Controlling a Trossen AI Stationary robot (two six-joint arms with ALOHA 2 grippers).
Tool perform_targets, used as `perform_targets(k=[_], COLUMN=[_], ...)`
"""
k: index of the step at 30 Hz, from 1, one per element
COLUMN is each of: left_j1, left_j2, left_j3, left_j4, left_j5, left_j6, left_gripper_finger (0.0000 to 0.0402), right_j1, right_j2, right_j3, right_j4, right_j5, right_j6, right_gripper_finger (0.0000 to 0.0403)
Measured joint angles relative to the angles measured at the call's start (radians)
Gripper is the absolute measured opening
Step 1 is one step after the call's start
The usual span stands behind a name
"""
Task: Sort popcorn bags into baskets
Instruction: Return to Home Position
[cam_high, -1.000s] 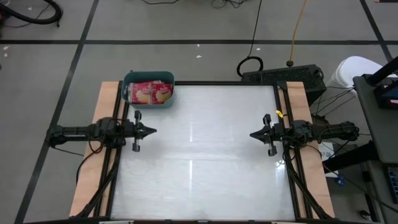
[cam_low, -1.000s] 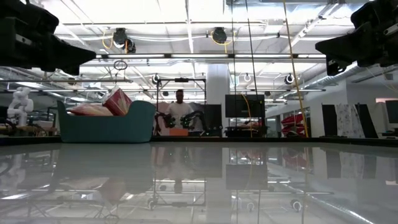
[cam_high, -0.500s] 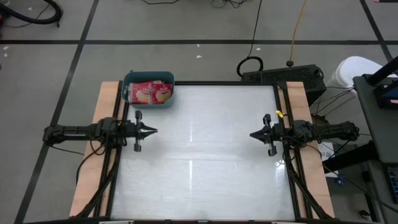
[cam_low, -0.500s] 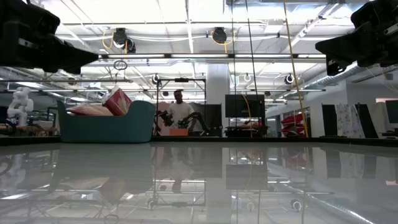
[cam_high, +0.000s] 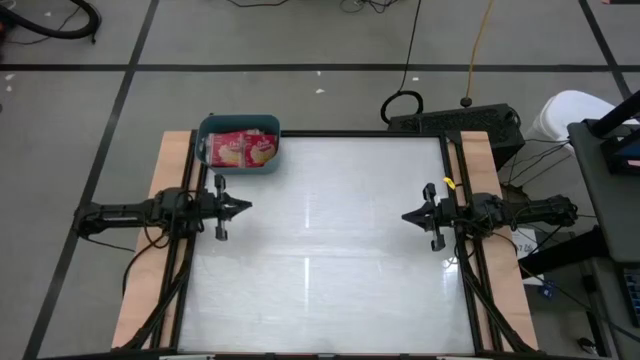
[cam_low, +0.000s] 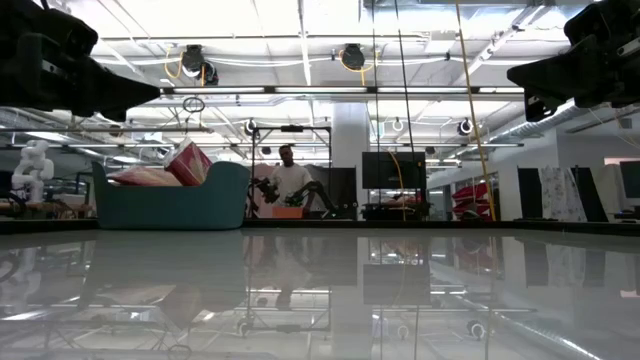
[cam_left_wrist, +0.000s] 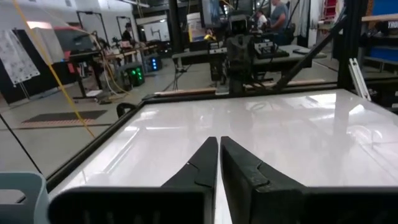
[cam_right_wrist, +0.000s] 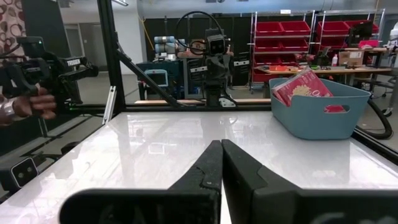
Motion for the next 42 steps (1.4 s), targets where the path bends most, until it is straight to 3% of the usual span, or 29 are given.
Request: perform_targets(k=[42], left_j1=[0.0], left_j2=[0.004], left_j3=[0.0], left_j4=[0.005], left_j5=[0.0], left_j6=[0.004], left_gripper_finger=[0.0035], right_j1=[0.0], right_j2=[0.0], right_j3=[0.0], right_j4=[0.0], right_j5=[0.0], right_j6=[0.0], right_gripper_finger=[0.0])
